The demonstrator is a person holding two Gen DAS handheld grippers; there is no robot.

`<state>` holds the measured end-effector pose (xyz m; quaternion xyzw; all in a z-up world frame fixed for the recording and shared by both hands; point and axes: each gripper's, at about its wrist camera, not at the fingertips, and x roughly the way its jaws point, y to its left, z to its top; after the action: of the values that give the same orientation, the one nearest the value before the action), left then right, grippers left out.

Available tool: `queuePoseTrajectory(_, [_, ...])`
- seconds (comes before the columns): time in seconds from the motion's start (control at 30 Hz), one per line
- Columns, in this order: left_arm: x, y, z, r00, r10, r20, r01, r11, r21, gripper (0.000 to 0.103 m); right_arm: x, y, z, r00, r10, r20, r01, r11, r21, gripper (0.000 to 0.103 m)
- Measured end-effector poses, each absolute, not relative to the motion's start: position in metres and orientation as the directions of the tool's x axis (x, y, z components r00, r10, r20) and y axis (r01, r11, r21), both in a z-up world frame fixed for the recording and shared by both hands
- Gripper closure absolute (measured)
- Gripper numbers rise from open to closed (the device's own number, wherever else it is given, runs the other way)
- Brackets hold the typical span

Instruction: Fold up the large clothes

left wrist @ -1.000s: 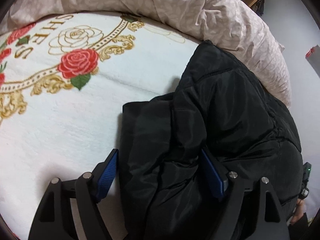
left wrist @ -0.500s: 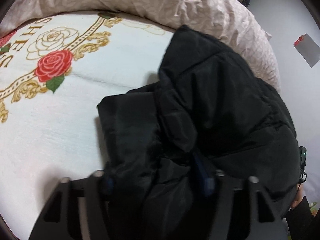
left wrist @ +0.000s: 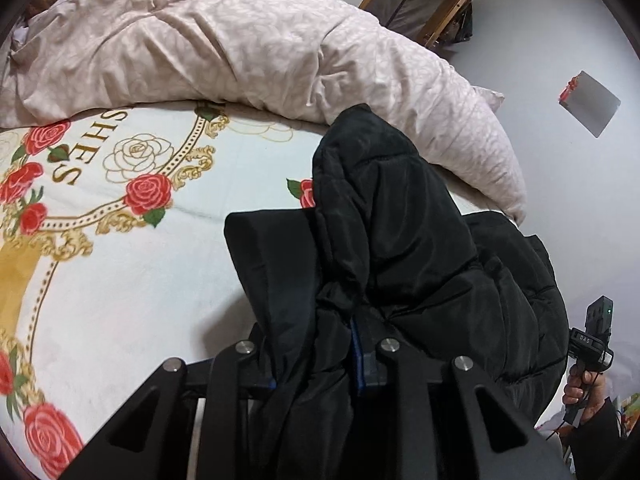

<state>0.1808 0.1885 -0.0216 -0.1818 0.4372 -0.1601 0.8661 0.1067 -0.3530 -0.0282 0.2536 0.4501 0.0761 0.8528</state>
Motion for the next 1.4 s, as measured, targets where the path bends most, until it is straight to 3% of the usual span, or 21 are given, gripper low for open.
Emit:
queuePoseTrajectory(0.33, [0.175, 0.193, 0.006, 0.601, -0.428, -0.675, 0.115, 0.882, -0.457, 0.077, 0.104, -0.355, -0.002, 0.613, 0.370, -0.698, 0.063, 0.858, 0.510, 0.079])
queuePoseTrajectory(0.7, [0.246, 0.256, 0.041, 0.680, -0.344, -0.648, 0.098, 0.918, -0.384, 0.077, 0.196, -0.301, 0.016, 0.632, 0.434, -0.642, -0.047, 0.849, 0.527, 0.079])
queuePoseTrajectory(0.97, [0.316, 0.305, 0.016, 0.703, -0.280, -0.654, 0.035, 0.932, -0.362, 0.076, 0.284, -0.250, 0.004, 0.610, 0.456, -0.648, -0.095, 0.854, 0.512, 0.078])
queuePoseTrajectory(1.1, [0.343, 0.323, -0.031, 0.662, -0.249, -0.707, -0.027, 0.935, -0.355, 0.075, 0.318, -0.224, -0.029, 0.563, 0.452, -0.692, -0.102, 0.869, 0.485, 0.076])
queuePoseTrajectory(1.2, [0.352, 0.325, -0.079, 0.592, -0.209, -0.778, -0.087, 0.944, -0.320, 0.071, 0.334, -0.215, -0.073, 0.493, 0.407, -0.769, -0.039, 0.894, 0.447, 0.068])
queuePoseTrajectory(1.23, [0.350, 0.327, -0.090, 0.586, -0.209, -0.783, -0.101, 0.940, -0.327, 0.068, 0.335, -0.216, -0.082, 0.482, 0.399, -0.780, -0.021, 0.895, 0.445, 0.061])
queuePoseTrajectory(1.33, [0.343, 0.333, -0.099, 0.601, -0.192, -0.776, -0.143, 0.929, -0.341, 0.054, 0.330, -0.226, -0.092, 0.488, 0.406, -0.772, 0.017, 0.881, 0.474, 0.047])
queuePoseTrajectory(1.4, [0.338, 0.337, -0.094, 0.601, -0.176, -0.780, -0.168, 0.926, -0.338, 0.049, 0.327, -0.230, -0.085, 0.489, 0.396, -0.777, 0.023, 0.885, 0.466, 0.044])
